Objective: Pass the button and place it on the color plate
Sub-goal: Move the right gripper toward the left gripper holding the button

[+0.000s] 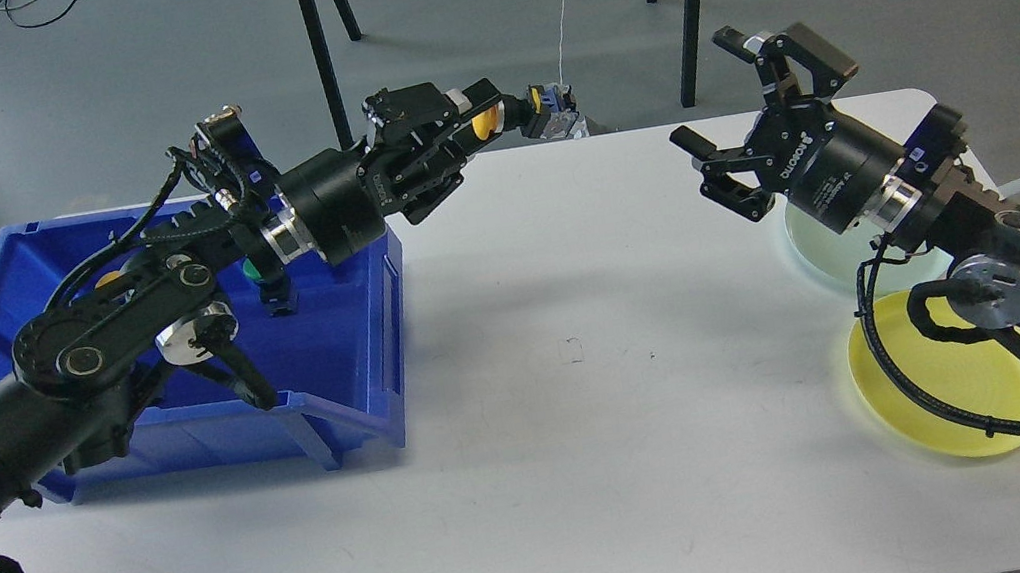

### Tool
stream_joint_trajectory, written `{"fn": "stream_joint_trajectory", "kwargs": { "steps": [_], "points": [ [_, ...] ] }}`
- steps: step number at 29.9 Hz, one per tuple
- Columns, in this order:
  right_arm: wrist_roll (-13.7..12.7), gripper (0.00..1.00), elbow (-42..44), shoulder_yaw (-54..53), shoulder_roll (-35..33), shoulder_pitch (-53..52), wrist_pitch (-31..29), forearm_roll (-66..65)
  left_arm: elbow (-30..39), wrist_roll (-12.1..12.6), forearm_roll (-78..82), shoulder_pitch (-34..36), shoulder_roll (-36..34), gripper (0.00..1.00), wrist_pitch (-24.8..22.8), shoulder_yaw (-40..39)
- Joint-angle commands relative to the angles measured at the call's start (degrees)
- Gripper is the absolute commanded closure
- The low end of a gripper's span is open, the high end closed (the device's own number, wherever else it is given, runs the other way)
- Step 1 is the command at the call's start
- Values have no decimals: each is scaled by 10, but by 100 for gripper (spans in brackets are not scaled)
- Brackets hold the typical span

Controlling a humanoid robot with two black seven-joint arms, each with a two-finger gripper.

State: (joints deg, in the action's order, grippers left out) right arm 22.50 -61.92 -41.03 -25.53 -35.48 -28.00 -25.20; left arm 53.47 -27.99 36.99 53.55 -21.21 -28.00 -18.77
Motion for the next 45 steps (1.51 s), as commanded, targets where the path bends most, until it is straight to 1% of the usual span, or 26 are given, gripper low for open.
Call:
{"fn": "stream_joint_trajectory", "kwargs": {
  "steps": [1,4,9,13,21,29,30,31,32,33,34,35,36,37,38,45],
  "points": [
    [1,1,-2,-1,59,1,13,-46,0,0,0,0,0,98,0,0],
    [2,1,0,-2,84,1,39,-49,1,0,-1,0,0,98,0,0],
    [3,1,0,-5,111,2,57,-47,0,0,-1,0,0,98,0,0],
    [22,1,0,-25,131,9,72,-46,0,0,-1,0,1,98,0,0],
    [22,1,3,-29,153,10,85,-46,-1,0,-1,0,1,98,0,0],
    [23,5,4,-30,176,8,112,-46,-1,0,-1,0,2,98,0,0],
    [23,8,3,-29,178,8,114,-46,-1,0,-1,0,2,98,0,0],
    [23,16,3,-28,178,8,113,-46,-1,0,-1,0,2,98,0,0],
    [23,28,3,-27,178,8,111,-46,-1,0,-1,0,2,98,0,0],
    [23,43,2,-23,178,8,110,-47,-1,0,-1,0,2,98,0,0],
    [22,62,1,-20,177,8,109,-49,-1,0,-1,0,2,98,0,0],
    [22,75,5,-26,179,8,116,-49,-1,0,-1,0,2,98,0,0],
    [22,81,4,-25,178,8,117,-49,-1,0,-1,0,2,98,0,0],
    [23,92,3,-21,178,8,116,-48,-1,0,-1,0,2,98,0,0],
    [22,99,3,-21,178,8,117,-49,-1,0,-1,0,2,98,0,0],
    [21,100,2,-20,179,10,130,-48,-1,0,-1,0,2,98,0,0]
  ]
}}
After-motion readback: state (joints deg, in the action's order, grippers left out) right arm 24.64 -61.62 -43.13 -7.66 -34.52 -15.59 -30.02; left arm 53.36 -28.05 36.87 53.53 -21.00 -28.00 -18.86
